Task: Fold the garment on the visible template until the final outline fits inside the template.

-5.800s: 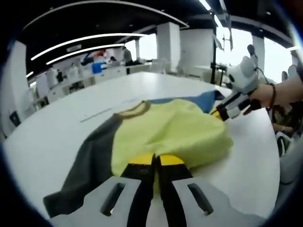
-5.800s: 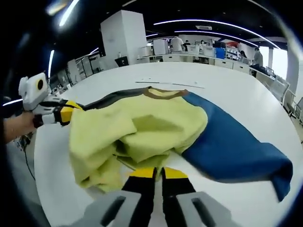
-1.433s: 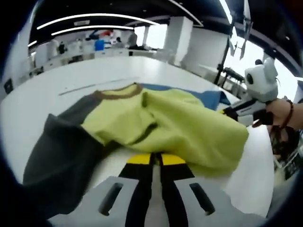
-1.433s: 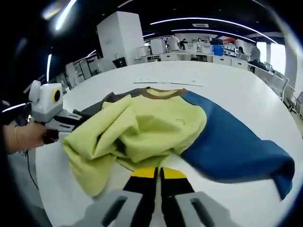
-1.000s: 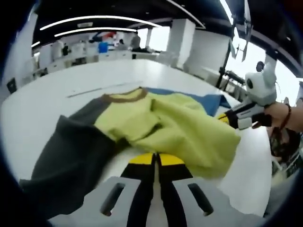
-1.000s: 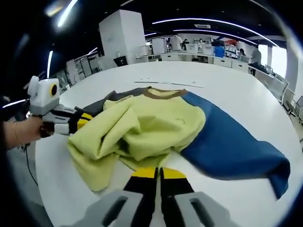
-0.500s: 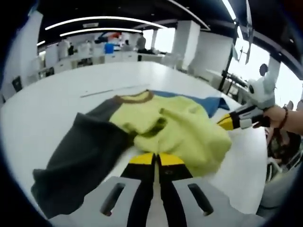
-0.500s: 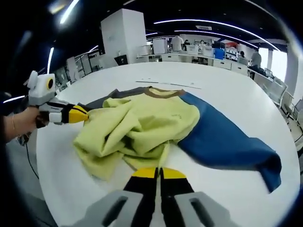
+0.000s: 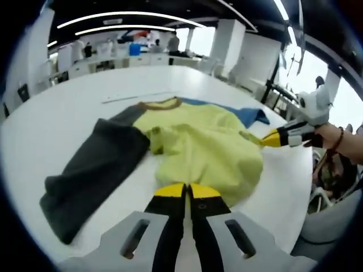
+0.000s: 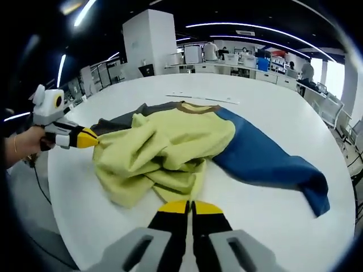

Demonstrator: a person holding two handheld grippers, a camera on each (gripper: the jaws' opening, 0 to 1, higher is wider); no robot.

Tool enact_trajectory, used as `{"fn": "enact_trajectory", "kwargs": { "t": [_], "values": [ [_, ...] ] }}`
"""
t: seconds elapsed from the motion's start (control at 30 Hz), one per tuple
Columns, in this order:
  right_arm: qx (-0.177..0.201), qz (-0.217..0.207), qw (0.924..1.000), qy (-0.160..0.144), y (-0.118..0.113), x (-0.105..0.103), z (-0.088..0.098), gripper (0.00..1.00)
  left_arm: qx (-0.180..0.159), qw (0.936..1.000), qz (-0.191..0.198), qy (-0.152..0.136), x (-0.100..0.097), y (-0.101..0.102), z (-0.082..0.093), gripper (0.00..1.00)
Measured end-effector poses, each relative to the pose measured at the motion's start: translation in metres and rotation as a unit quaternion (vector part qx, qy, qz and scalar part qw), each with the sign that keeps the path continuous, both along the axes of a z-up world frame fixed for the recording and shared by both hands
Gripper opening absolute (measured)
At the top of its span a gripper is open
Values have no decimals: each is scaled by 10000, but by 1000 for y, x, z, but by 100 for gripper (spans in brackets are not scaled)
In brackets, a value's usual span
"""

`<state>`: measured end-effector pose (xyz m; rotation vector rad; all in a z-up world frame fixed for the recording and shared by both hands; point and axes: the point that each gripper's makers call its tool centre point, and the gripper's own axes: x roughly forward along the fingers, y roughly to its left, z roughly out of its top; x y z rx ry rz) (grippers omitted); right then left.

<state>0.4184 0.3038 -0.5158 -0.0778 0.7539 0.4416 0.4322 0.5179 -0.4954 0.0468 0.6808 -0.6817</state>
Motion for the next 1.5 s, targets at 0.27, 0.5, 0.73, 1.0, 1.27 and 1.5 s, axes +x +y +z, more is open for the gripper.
{"fn": "enact_trajectory", "kwargs": {
  "t": [0.27,0.5,0.73,1.0,1.27,1.5],
  "values": [
    [1,-23,10000,58,-4,-14,1,0,38,10000,-27,13,-18,5,7,0],
    [49,-86,9999,95,-9,-23,4,0,67,9999,-21,77,-33,7,10,0],
    [81,-128,9997,166,-11,-43,5,0,-210,9993,116,272,-47,15,10,0],
    [75,-143,9996,222,-15,-58,6,0,-390,9979,285,422,-64,20,10,0],
    [95,-141,9995,253,-16,-71,5,0,-269,9979,322,494,-81,29,6,0],
    [122,-208,9994,265,-20,-84,7,0,-188,9977,435,477,-91,39,8,0]
  ]
}}
